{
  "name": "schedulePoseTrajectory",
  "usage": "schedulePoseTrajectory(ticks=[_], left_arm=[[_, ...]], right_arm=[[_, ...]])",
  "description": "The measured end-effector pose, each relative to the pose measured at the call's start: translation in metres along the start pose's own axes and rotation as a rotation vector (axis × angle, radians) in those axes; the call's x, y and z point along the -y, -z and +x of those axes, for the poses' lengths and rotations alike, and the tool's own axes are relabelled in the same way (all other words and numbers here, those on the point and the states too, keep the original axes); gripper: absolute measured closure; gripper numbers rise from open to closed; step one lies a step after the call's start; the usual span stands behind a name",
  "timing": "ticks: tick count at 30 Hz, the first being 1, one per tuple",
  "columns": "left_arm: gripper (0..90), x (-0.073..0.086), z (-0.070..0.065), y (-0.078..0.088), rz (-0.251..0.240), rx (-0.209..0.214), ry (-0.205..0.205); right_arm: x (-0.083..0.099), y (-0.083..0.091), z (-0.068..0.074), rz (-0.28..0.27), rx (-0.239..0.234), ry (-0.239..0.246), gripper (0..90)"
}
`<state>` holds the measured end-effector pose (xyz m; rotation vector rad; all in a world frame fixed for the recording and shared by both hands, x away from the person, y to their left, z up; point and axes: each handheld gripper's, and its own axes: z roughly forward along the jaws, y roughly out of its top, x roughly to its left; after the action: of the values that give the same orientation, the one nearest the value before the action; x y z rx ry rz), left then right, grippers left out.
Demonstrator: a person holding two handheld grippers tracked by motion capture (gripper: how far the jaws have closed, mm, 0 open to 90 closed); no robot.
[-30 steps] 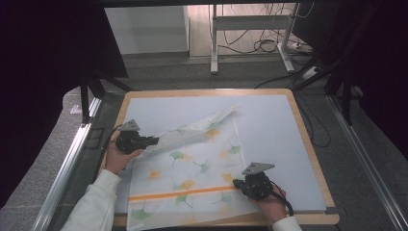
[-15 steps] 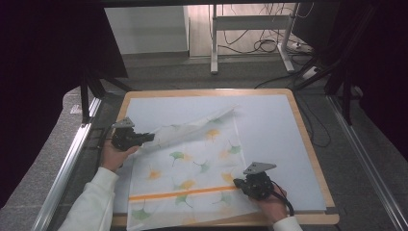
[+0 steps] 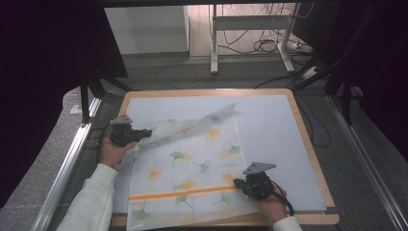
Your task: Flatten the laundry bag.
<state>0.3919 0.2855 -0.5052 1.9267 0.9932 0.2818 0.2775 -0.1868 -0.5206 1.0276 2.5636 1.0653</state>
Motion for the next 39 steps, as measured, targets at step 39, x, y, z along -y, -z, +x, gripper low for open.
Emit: schedulePoseTrajectory(ticks=[39], left_arm=[[83.8, -0.003, 0.034, -0.01, -0.017, -0.066, 0.068]], right_arm=[[0.001, -0.001, -0.002, 0.003, -0.001, -0.004, 87.9]])
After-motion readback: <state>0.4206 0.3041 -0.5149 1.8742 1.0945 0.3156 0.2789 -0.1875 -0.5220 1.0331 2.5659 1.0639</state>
